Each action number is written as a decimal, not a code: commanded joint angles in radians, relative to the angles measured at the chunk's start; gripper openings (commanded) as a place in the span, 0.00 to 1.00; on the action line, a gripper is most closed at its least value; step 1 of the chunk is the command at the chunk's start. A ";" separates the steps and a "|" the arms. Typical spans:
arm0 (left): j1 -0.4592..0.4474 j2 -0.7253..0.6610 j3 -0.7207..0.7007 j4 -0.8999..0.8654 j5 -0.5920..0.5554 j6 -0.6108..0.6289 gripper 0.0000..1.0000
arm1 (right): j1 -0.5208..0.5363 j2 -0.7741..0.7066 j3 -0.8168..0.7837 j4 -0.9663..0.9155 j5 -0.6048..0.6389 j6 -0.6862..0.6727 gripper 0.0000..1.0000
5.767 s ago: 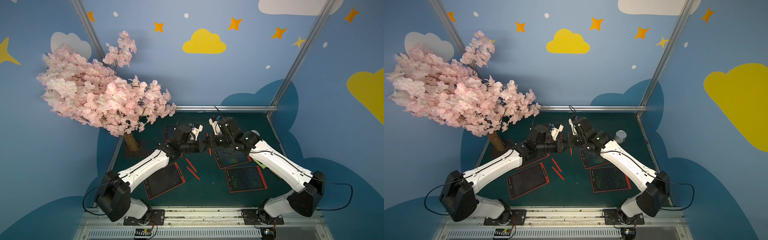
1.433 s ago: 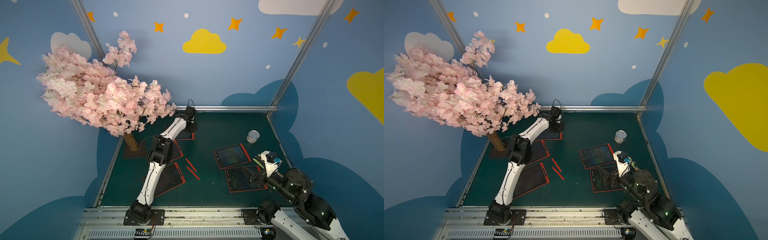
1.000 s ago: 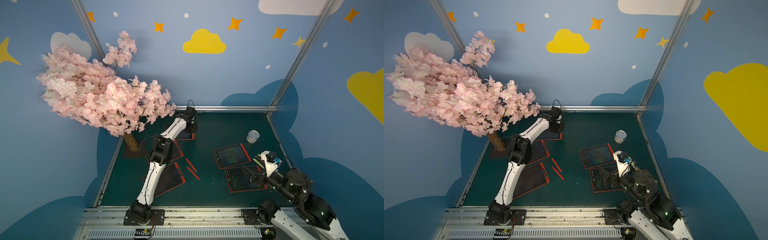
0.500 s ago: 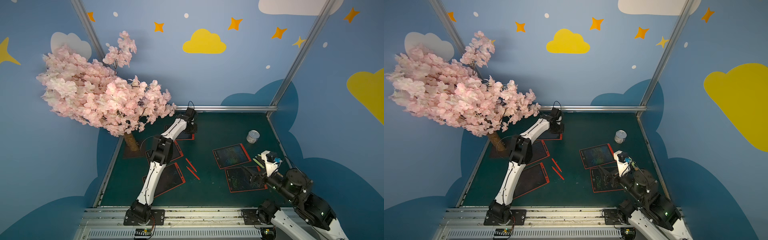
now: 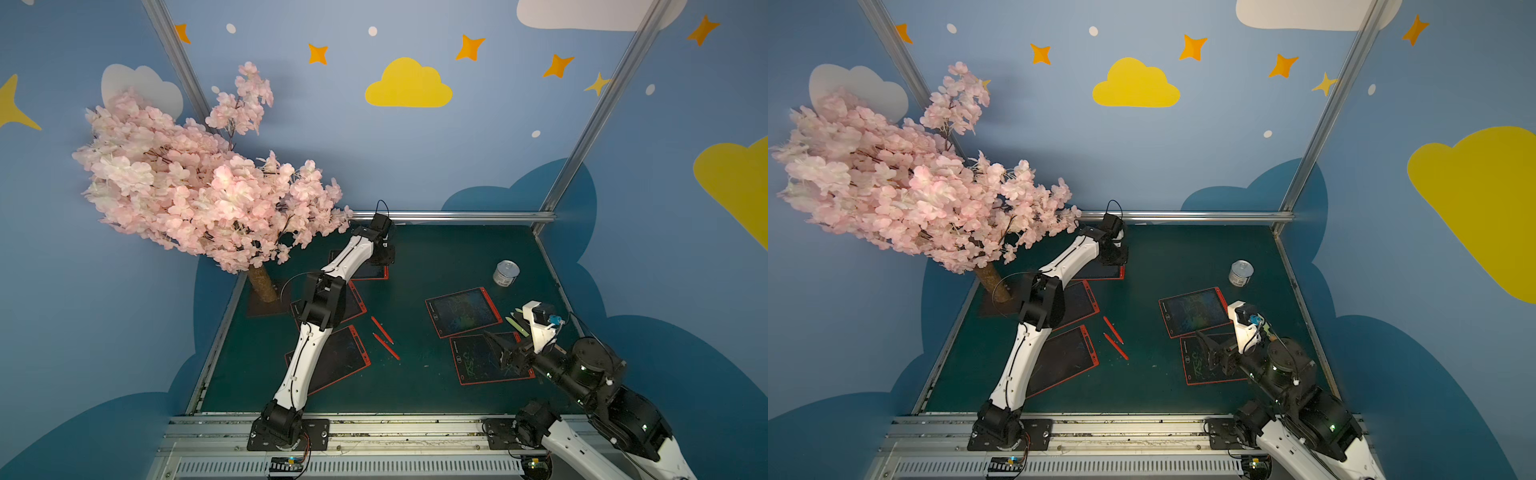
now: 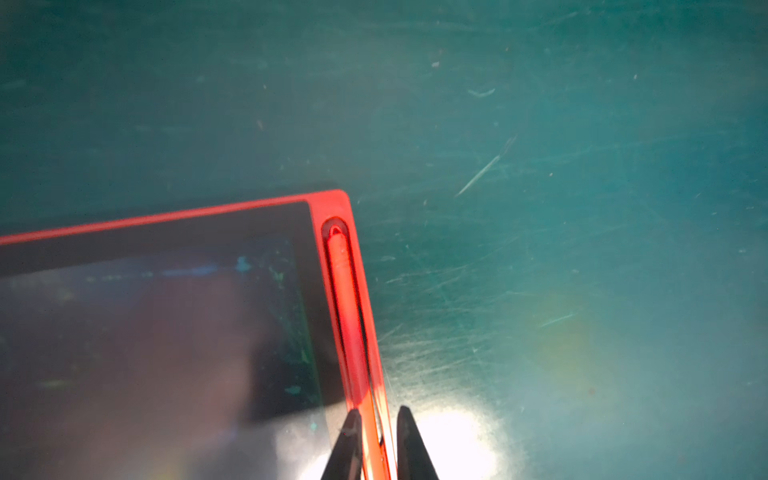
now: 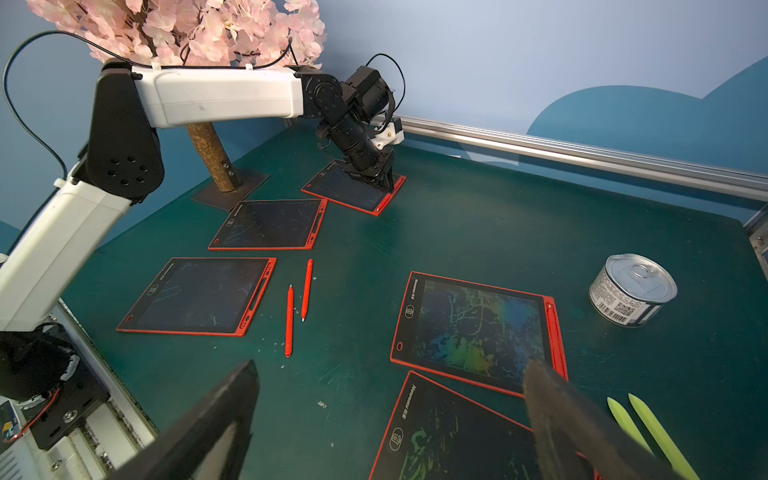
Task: Place the stylus back onto the writing tablet
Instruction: Place the stylus on the writing tablet.
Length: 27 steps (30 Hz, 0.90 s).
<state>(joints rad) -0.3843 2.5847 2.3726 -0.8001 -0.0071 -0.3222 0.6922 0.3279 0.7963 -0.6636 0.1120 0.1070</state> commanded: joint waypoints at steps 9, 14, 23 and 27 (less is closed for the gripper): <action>0.003 -0.001 0.036 -0.013 -0.055 0.045 0.05 | -0.008 0.012 -0.009 0.009 -0.005 0.000 0.98; 0.004 0.010 0.043 0.006 -0.049 0.055 0.03 | -0.009 0.016 -0.009 0.009 -0.008 0.000 0.98; 0.004 0.052 0.086 -0.016 -0.054 0.055 0.03 | -0.013 0.020 -0.008 0.008 -0.007 0.000 0.98; 0.002 0.067 0.091 -0.022 -0.060 0.051 0.03 | -0.014 0.019 -0.009 0.006 -0.007 0.003 0.98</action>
<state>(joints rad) -0.3843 2.6244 2.4432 -0.8021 -0.0578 -0.2756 0.6819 0.3389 0.7963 -0.6632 0.1112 0.1078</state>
